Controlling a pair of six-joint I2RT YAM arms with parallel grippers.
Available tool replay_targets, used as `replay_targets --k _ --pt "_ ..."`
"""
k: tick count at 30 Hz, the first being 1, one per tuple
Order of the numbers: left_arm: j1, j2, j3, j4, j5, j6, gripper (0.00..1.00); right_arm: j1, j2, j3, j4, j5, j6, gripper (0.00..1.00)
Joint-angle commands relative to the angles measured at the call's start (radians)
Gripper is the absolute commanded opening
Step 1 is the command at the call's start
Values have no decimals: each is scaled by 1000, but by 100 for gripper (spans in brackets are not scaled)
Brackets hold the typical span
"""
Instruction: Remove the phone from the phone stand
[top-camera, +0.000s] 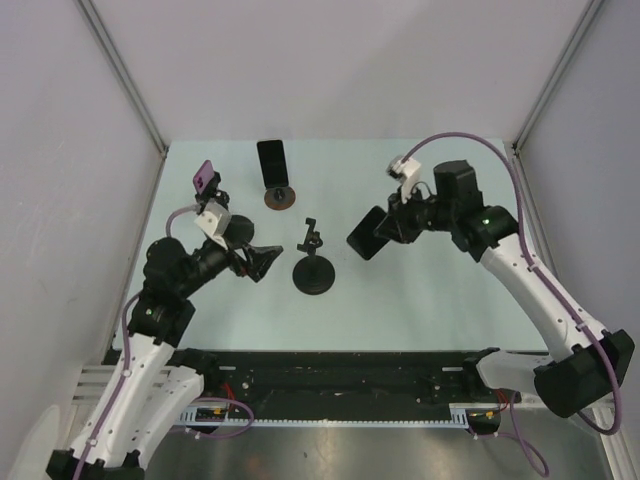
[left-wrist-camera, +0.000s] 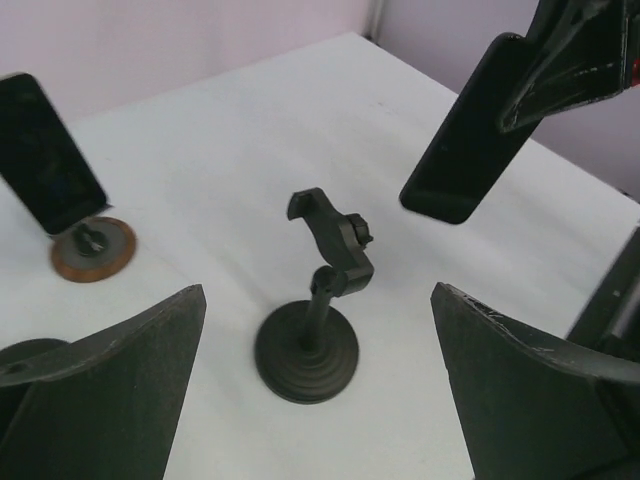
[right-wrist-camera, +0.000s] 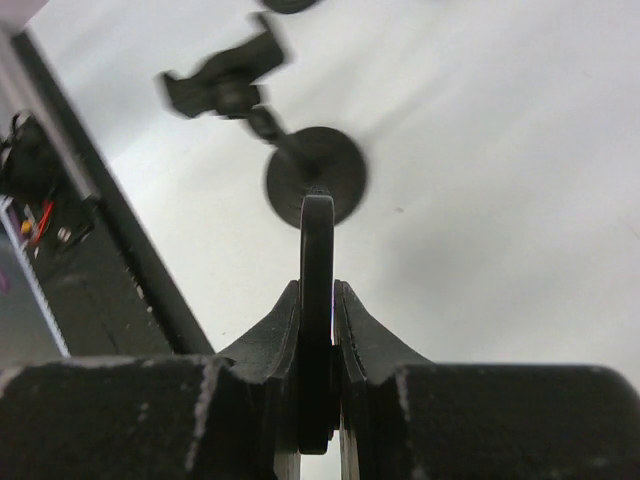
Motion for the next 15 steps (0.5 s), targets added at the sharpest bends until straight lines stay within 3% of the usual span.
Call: replay_targets --k 1,6,15 --pt "-23 -92 -43 -16 -189 105 100 -179 -15 57 14 -2 132 0" --pt "-30 -150 -103 -14 -315 125 100 -408 89 34 66 64 300 0" --pt "-43 -176 -180 0 -389 185 100 -525 376 -3 371 -17 525 0"
